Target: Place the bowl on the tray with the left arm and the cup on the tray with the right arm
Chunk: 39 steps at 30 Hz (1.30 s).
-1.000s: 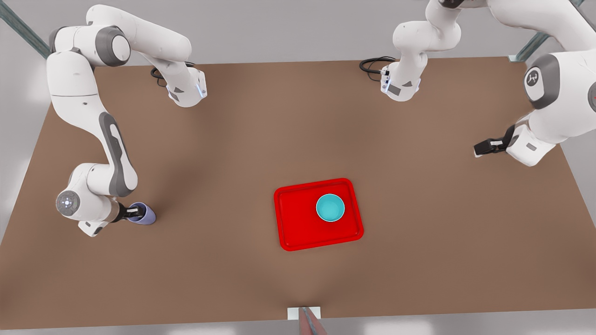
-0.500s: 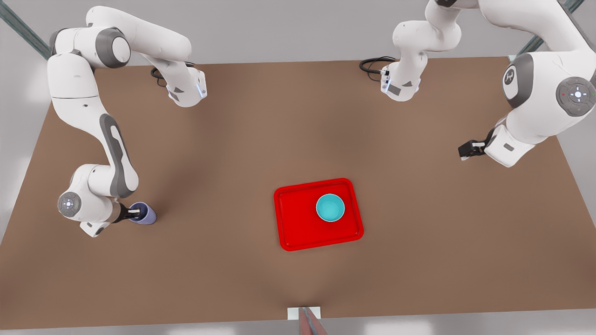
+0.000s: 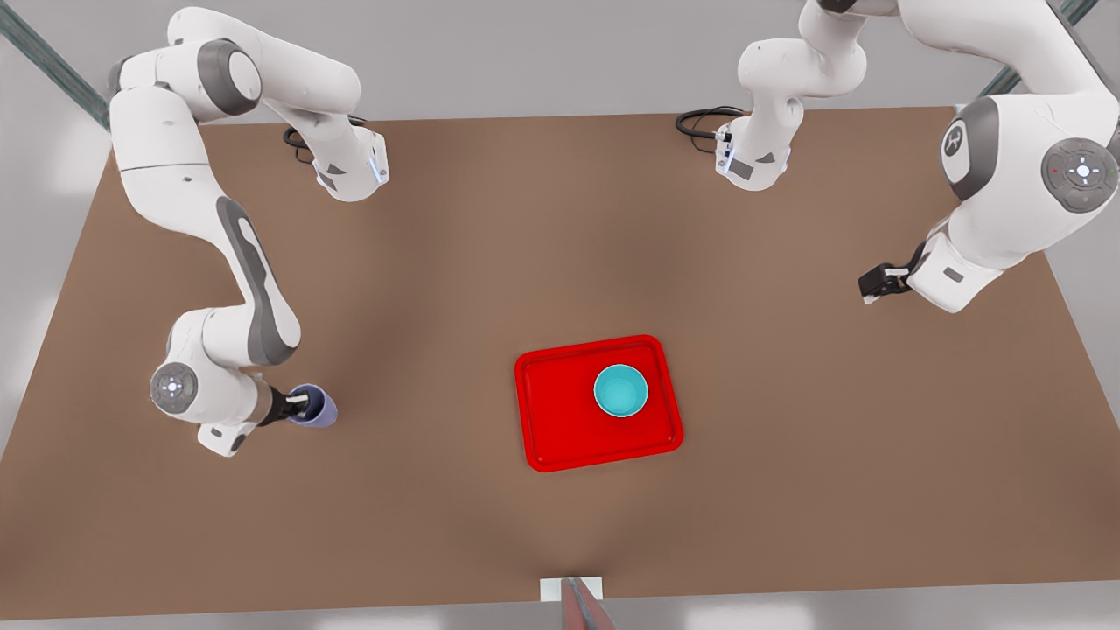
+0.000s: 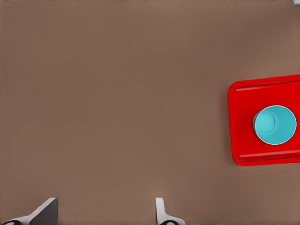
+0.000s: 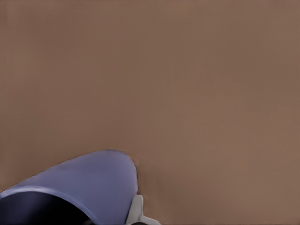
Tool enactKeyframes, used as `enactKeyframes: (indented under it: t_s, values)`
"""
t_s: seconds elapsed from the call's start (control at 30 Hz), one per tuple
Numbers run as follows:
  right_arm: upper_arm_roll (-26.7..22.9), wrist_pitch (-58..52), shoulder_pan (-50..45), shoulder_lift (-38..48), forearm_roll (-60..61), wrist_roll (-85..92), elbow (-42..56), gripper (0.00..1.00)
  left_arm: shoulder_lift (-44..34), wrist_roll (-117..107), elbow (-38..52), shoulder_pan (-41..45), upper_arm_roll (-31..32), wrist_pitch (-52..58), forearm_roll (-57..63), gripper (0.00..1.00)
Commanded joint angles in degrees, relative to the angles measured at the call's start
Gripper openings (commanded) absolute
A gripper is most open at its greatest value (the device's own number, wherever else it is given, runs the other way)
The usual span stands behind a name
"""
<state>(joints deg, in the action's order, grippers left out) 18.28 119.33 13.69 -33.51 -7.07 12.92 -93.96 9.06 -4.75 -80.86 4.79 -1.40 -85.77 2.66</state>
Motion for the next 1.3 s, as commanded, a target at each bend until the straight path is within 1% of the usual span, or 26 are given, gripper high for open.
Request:
enactKeyframes:
  t_s: [0.0,0.07,0.17,0.2,0.27,0.3,0.37,0.43,0.47,0.67,0.77,0.8,0.83,0.87,0.9,0.93,0.97,1.0,1.27]
  values:
    - [0.0,-0.24,-1.55,-0.15,-0.49,-0.35,0.87,0.22,0.0,0.0,0.0,-0.04,-0.01,-0.18,0.06,1.0]
    - [-0.44,-1.73,-11.65,-2.0,3.47,-0.79,6.06,0.22,-0.18,0.0,-0.09,-0.04,0.08,0.34,0.06,1.0]
    - [-1.14,-4.55,-25.37,-7.27,3.56,-13.0,15.99,0.22,-0.18,0.0,-0.18,-0.04,0.08,0.34,0.06,1.0]
    - [-3.34,-5.69,-30.38,-9.38,5.49,-17.13,19.86,0.22,-0.18,0.0,-0.26,-0.04,0.08,0.34,0.06,1.0]
    - [-15.9,-6.39,-43.47,-11.14,14.01,-19.42,23.11,0.22,-0.09,0.0,-0.18,0.13,0.08,0.17,0.06,1.0]
    - [-18.98,-6.66,-47.34,-11.75,16.56,-21.17,24.69,0.22,-0.09,0.0,-0.18,0.13,0.08,0.08,0.06,1.0]
    - [-21.44,-6.74,-52.18,-14.3,18.5,-26.89,28.48,0.22,0.0,0.0,-0.09,0.13,0.08,-0.1,0.06,1.0]
    - [-29.18,-6.74,-58.25,-16.59,24.03,-27.07,30.32,0.22,0.08,0.0,-0.09,0.13,0.08,-0.1,0.06,1.0]
    - [-29.8,-6.66,-58.51,-17.64,24.3,-27.15,31.11,0.22,0.08,0.0,-0.09,0.13,0.08,-0.18,0.06,1.0]
    - [-29.8,-5.86,-58.6,-20.98,24.39,-27.68,32.87,0.22,0.08,-0.09,-0.09,-0.04,-0.01,-0.19,0.06,1.0]
    - [-29.88,-5.78,-58.6,-22.21,24.3,-27.77,33.57,0.24,0.08,0.0,0.0,0.05,-0.01,-0.36,0.06,1.0]
    - [-29.88,-5.78,-58.6,-22.3,24.39,-27.77,33.66,0.28,0.08,0.0,0.0,-0.04,-0.01,-0.45,0.06,1.0]
    - [-29.88,-5.69,-58.6,-22.57,24.39,-27.68,33.84,0.39,0.08,-0.09,0.0,0.05,-0.01,-0.62,0.06,1.0]
    - [-29.88,-5.69,-58.6,-23.18,24.3,-27.68,34.8,0.57,0.08,0.0,0.0,0.05,-0.01,-0.62,0.06,1.0]
    - [-29.97,-5.69,-58.6,-23.27,24.39,-27.68,34.98,0.7,0.08,-0.09,0.0,0.05,-0.01,-0.71,0.06,1.0]
    - [-29.97,-5.6,-58.6,-23.36,24.3,-27.77,34.98,0.78,0.08,-0.09,0.0,0.05,-0.01,-0.71,0.06,1.0]
    - [-29.88,-5.6,-58.6,-23.36,24.3,-27.77,34.98,0.93,0.08,-0.09,0.0,0.05,-0.01,-0.71,0.06,1.0]
    - [-29.88,-5.43,-58.6,-23.36,24.3,-27.77,34.98,1.0,0.08,-0.09,-0.09,0.05,-0.01,-0.71,0.06,1.0]
    - [-30.24,-5.42,-59.22,-23.18,24.39,-27.68,34.89,1.0,0.08,-0.09,-0.09,-0.04,-0.01,-0.71,0.06,1.0]
